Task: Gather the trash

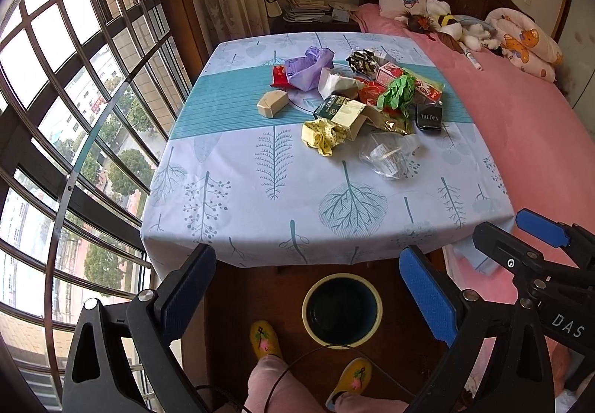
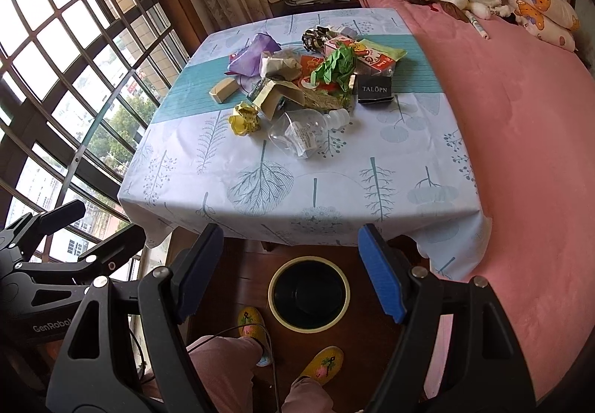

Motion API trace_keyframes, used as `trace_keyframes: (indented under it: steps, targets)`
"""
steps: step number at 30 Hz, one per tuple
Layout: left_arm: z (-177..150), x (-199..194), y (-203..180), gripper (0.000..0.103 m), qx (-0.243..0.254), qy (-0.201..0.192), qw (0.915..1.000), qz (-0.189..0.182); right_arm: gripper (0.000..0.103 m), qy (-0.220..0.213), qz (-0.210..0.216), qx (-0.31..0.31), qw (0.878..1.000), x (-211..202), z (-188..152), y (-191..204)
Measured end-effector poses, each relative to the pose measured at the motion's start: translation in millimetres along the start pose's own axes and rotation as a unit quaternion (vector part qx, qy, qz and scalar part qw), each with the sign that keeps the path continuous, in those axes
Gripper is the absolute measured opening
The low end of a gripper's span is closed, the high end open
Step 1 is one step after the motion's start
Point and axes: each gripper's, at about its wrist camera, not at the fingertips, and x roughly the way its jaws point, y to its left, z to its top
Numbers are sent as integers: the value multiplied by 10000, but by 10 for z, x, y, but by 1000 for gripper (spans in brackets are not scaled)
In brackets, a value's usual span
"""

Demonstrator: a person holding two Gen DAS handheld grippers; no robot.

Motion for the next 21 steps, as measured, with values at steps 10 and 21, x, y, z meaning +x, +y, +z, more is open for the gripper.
trace_keyframes:
  steps: [10, 21]
  targets:
    - [949, 557, 807, 100, 144, 8, 9997, -191, 70, -62, 131, 263, 9995, 515, 589, 376]
    - [2117, 1590, 1523, 100, 1253, 526, 9886, -649, 66, -35, -144, 1193, 9928, 1658, 1219, 781]
